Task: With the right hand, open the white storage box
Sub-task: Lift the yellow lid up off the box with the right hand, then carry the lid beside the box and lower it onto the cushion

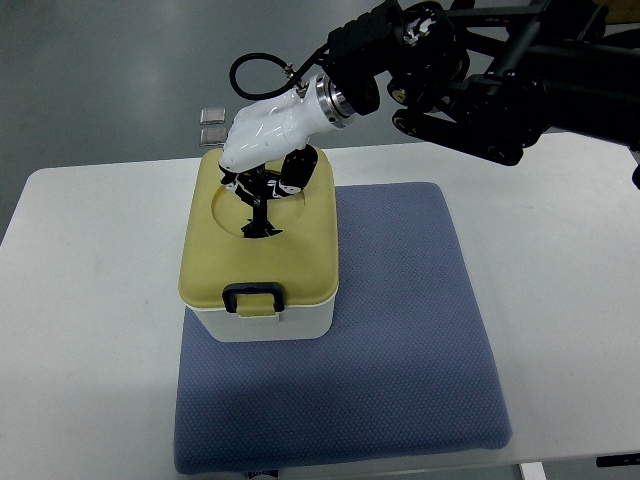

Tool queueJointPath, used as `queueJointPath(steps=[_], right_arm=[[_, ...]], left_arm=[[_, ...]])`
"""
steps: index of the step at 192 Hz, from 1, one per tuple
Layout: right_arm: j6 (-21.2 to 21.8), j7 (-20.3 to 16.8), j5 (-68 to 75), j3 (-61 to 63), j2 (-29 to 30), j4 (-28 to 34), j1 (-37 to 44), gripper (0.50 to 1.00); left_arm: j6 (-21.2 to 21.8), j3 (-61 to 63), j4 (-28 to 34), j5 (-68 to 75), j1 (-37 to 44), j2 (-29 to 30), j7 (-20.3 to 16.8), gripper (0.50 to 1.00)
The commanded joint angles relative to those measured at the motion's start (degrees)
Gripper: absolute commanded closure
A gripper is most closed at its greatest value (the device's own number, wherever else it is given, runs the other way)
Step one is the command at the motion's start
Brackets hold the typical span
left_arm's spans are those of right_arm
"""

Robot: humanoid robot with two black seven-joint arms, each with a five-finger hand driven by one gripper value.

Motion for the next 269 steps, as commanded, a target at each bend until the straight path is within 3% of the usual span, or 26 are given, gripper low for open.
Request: queueJointPath(steps=[1, 109, 202, 269], right_arm=[[-0.08, 0.0, 0.0, 0.0, 0.01, 0.0, 0.05, 1.0], [-11.42, 0.0, 3.87, 5.8, -2.97, -0.35, -1.27, 1.0], [-9.92, -1.43, 11.78, 12.13, -14.66, -5.45, -6.9, 1.0], [-2.89, -5.2, 11.6, 11.42, -21.61, -6.95, -11.03, 1.0]], left_arm=[[0.0, 0.04, 0.09, 0.01, 0.0, 0.0, 0.03, 0.5], [0.0, 0.04, 0.09, 0.01, 0.0, 0.0, 0.03, 0.5], [0.0, -0.14, -0.35, 0.01, 0.0, 0.0, 0.03, 0.5], [0.0, -0.22, -0.44, 0.01, 0.0, 0.0, 0.03, 0.5]])
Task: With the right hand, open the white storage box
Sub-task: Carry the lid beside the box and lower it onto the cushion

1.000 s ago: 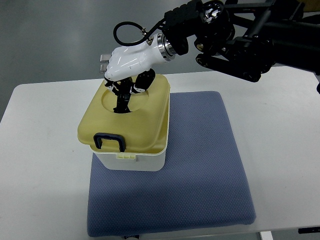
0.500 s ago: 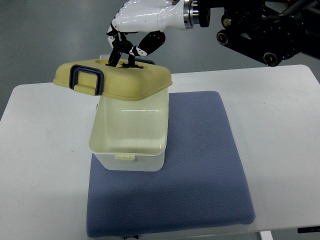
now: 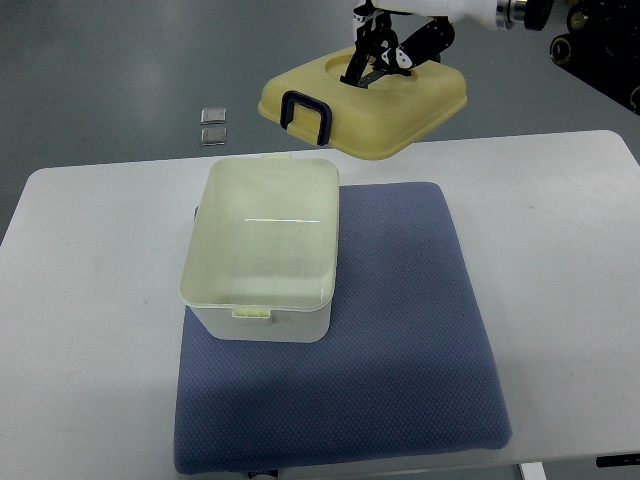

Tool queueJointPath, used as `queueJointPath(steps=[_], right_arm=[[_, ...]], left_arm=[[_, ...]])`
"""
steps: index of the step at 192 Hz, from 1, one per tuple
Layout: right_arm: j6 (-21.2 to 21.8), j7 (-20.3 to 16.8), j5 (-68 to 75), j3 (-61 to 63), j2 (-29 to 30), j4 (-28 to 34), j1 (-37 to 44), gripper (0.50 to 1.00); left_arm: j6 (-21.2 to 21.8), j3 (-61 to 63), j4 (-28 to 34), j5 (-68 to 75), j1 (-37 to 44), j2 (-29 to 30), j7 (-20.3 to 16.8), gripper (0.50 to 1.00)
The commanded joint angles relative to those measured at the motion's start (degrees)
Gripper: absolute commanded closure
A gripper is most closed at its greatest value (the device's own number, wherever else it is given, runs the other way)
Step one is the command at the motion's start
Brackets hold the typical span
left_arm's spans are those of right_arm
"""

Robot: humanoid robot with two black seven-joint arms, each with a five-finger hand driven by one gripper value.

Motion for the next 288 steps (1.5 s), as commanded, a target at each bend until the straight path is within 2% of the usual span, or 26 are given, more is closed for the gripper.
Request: queueJointPath(steps=[1, 28, 81, 119, 153, 288], right_arm=[[2.33, -1.49, -0.14, -0.31, -1.47, -0.46, -1.88, 1.0], [2.77, -3.77, -1.19, -1.53, -1.65, -2.3, -5.05, 1.0], [3.39, -7.55, -1.19, -8.57, -1.56, -5.9, -5.57, 1.0], [3.74, -7.73, -1.19, -12.87, -1.47, -5.99, -6.01, 1.0], [7.61, -7.82, -0.14, -13.93, -0.59, -5.99, -7.07, 1.0], [7.17, -8.78, 3.38, -13.66, 4.15, -5.73, -8.74, 1.0]], left_arm=[[-0.04, -0.03, -0.09, 0.08, -0.06, 0.0, -0.01, 0.5], [-0.05, 0.06, -0.09, -0.01, 0.03, 0.0, -0.01, 0.5], [-0.04, 0.06, 0.0, -0.01, 0.03, 0.0, -0.01, 0.5], [-0.05, 0.06, 0.0, -0.01, 0.03, 0.0, -0.01, 0.5], [-0.05, -0.02, 0.0, -0.01, 0.03, 0.0, -0.01, 0.5], [-0.05, -0.03, -0.09, -0.01, -0.06, 0.0, -0.01, 0.5]])
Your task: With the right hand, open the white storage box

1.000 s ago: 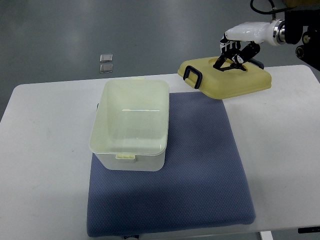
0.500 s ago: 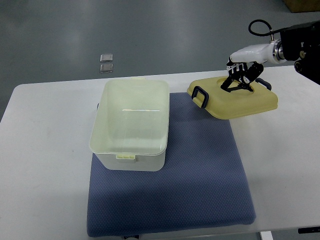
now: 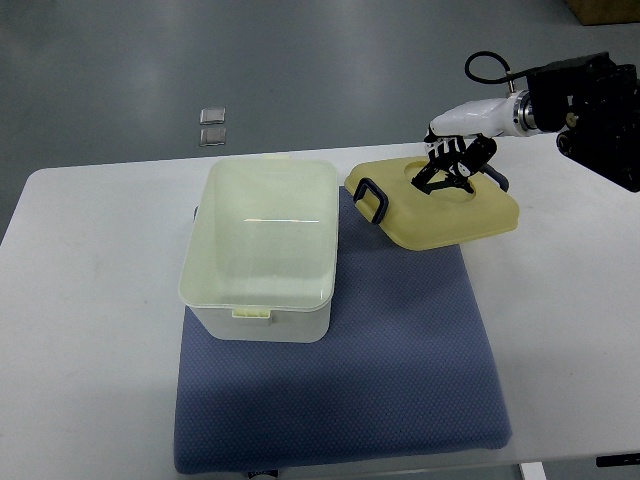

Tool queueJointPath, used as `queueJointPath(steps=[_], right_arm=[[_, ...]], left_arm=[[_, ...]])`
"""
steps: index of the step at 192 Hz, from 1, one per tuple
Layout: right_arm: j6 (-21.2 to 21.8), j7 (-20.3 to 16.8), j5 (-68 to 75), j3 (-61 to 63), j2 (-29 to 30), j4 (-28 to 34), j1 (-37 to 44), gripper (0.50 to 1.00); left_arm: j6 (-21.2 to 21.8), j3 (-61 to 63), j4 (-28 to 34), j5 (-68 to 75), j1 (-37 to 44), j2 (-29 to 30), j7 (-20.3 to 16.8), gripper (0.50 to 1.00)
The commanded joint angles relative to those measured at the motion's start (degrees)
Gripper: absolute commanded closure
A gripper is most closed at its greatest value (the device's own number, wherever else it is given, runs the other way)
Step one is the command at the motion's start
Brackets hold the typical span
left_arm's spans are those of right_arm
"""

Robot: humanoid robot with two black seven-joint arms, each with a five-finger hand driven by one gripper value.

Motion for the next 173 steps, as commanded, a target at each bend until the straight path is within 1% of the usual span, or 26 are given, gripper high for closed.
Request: queueJointPath(steps=[1, 49, 102, 104, 105, 106, 107, 108, 109, 110, 111, 113, 114, 115, 116, 117, 118, 119, 120, 121, 122, 123, 124, 135, 144, 173], right_arm=[[0.13, -0.23, 2.27, -0.18, 0.55, 0.04, -0.95, 1.0], [-0.4, -0.85, 2.71, 0.0, 2.22, 0.04, -4.21, 1.0], [-0.31, -0.23, 2.71, 0.0, 1.78, 0.31, -5.17, 1.0], [-0.31, -0.23, 2.71, 0.0, 1.69, 0.31, -5.09, 0.993], [-0.31, -0.23, 2.71, 0.0, 1.61, 0.31, -5.09, 0.959], [-0.31, -0.23, 2.71, 0.0, 1.61, 0.31, -5.09, 0.959], [-0.31, -0.23, 2.71, 0.0, 1.52, 0.4, -5.0, 0.928], [-0.31, -0.23, 2.71, 0.0, 1.52, 0.4, -5.0, 0.928], [-0.31, -0.23, 2.71, 0.0, 1.43, 0.4, -4.91, 0.898], [-0.31, -0.23, 2.71, 0.0, 1.43, 0.4, -4.91, 0.897], [-0.31, -0.23, 2.71, 0.0, 1.43, 0.4, -4.82, 0.865], [-0.31, -0.23, 2.71, 0.0, 1.43, 0.4, -4.82, 0.865], [-0.31, -0.23, 2.71, 0.0, 1.43, 0.4, -4.82, 0.828], [-0.31, -0.23, 2.71, 0.0, 1.43, 0.4, -4.82, 0.828], [-0.31, -0.23, 2.62, 0.0, 1.34, 0.4, -4.73, 0.783], [-0.31, -0.23, 2.62, 0.0, 1.34, 0.4, -4.73, 0.783], [-0.31, -0.23, 2.62, 0.0, 1.34, 0.31, -4.65, 0.736], [-0.31, -0.23, 2.62, 0.0, 1.34, 0.31, -4.65, 0.736], [-0.31, -0.23, 2.62, 0.08, 1.34, 0.31, -4.65, 0.693], [-0.31, -0.23, 2.62, 0.09, 1.34, 0.31, -4.65, 0.693], [-0.31, -0.23, 2.7, 0.09, 1.34, 0.31, -4.56, 0.669], [-0.31, -0.23, 2.71, 0.09, 1.34, 0.31, -4.56, 0.668], [-0.31, -0.14, 2.71, 0.09, 1.26, 0.4, -4.56, 0.656], [-0.31, -0.14, 2.62, 0.09, 1.17, 0.4, -4.03, 0.656], [-0.4, -0.14, 2.62, 0.09, 1.17, 0.31, -3.33, 0.644], [-0.4, 0.03, 2.79, 0.26, -0.41, 0.4, -1.57, 0.644]], left_arm=[[0.0, 0.0, 0.0, -0.04, -0.08, 0.0, 0.0, 0.5], [-0.09, 0.0, 0.0, -0.04, -0.08, 0.0, 0.0, 0.5], [0.0, 0.09, 0.09, -0.04, -0.08, 0.0, 0.0, 0.5], [0.0, 0.09, 0.09, -0.04, -0.08, 0.0, 0.0, 0.5], [0.0, 0.09, 0.09, -0.04, -0.08, 0.0, 0.0, 0.5], [0.0, 0.09, 0.09, -0.04, -0.08, 0.0, 0.0, 0.5], [0.0, 0.09, 0.09, -0.04, -0.08, 0.0, 0.0, 0.5], [0.0, 0.09, 0.09, -0.04, -0.08, 0.0, 0.0, 0.5], [0.0, 0.09, 0.09, -0.04, -0.08, 0.0, 0.0, 0.5], [0.0, 0.09, 0.09, -0.04, -0.08, 0.0, 0.0, 0.5], [0.0, 0.09, 0.09, -0.04, -0.08, 0.0, 0.0, 0.5], [0.0, 0.09, 0.09, -0.04, -0.08, 0.0, 0.0, 0.5], [0.0, 0.09, 0.09, -0.04, -0.08, 0.0, 0.0, 0.5], [0.0, 0.09, 0.09, -0.04, -0.08, 0.0, 0.0, 0.5], [0.0, 0.09, 0.09, -0.04, -0.08, 0.0, 0.0, 0.5], [0.0, 0.09, 0.09, -0.04, -0.08, 0.0, 0.0, 0.5], [0.0, 0.18, 0.09, -0.04, -0.08, 0.0, 0.0, 0.5], [0.0, 0.18, 0.09, -0.04, -0.08, 0.0, 0.0, 0.5], [0.0, 0.09, 0.09, -0.04, -0.08, 0.0, 0.0, 0.5], [0.0, 0.09, 0.09, -0.04, -0.08, 0.0, 0.0, 0.5], [0.0, 0.18, 0.09, -0.04, -0.08, 0.0, 0.0, 0.5], [0.0, 0.18, 0.09, -0.04, -0.08, 0.0, 0.0, 0.5], [0.0, 0.18, 0.09, -0.04, -0.17, 0.0, 0.0, 0.5], [0.0, 0.18, 0.09, -0.04, -0.08, 0.0, 0.0, 0.5], [0.0, 0.18, 0.09, -0.04, -0.08, 0.0, 0.0, 0.5], [0.0, 0.09, 0.09, -0.04, -0.08, 0.0, 0.0, 0.5]])
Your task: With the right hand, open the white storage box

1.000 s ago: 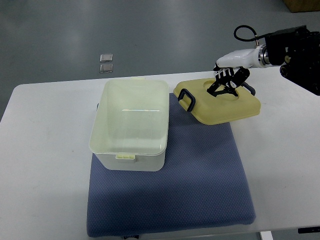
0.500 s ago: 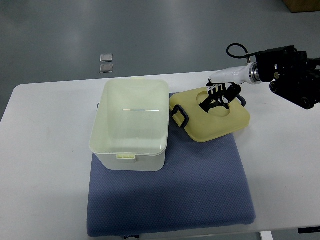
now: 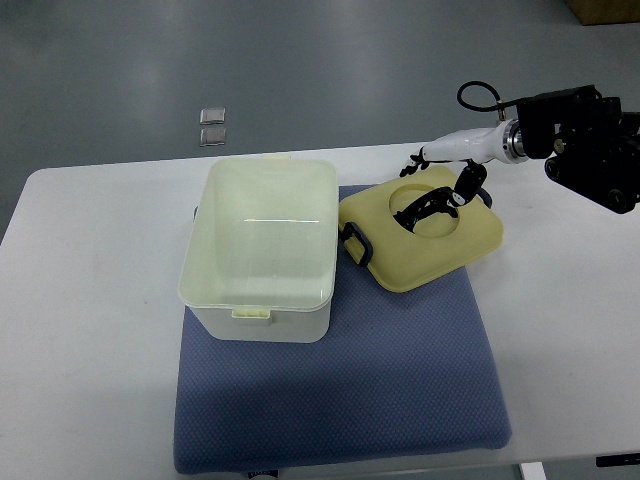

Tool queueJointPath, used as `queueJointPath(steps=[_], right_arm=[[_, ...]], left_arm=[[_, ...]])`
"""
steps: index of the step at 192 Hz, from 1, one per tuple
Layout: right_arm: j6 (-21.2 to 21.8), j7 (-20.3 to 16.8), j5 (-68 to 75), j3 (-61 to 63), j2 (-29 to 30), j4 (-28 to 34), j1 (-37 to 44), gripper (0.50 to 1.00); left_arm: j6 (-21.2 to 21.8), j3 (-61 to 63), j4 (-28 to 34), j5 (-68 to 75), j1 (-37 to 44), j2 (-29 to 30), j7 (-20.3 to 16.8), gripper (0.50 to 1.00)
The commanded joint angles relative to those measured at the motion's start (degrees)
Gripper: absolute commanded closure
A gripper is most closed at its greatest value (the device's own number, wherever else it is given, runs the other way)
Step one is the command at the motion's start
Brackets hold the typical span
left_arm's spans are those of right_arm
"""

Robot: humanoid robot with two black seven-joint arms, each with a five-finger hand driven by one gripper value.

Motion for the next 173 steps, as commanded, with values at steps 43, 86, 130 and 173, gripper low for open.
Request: queueJointPath(steps=[43, 86, 130, 173], right_arm=[[0.1, -0.25, 6.75, 14.66, -3.05, -0.15, 0.08, 0.644], [-2.18, -0.69, 28.64, 32.95, -2.79, -0.85, -9.06, 0.644], [-10.0, -4.46, 54.56, 42.62, 0.19, -0.85, -16.27, 0.644], [-11.41, -5.87, 68.01, 42.8, 1.43, -1.47, -20.14, 0.644]], left_arm=[[0.0, -0.09, 0.0, 0.01, 0.01, 0.0, 0.0, 0.5], [0.0, -0.18, -0.09, 0.01, 0.01, 0.0, 0.0, 0.5], [0.0, -0.09, -0.09, 0.01, 0.01, 0.0, 0.0, 0.5], [0.0, -0.18, -0.09, 0.01, 0.01, 0.0, 0.0, 0.5]])
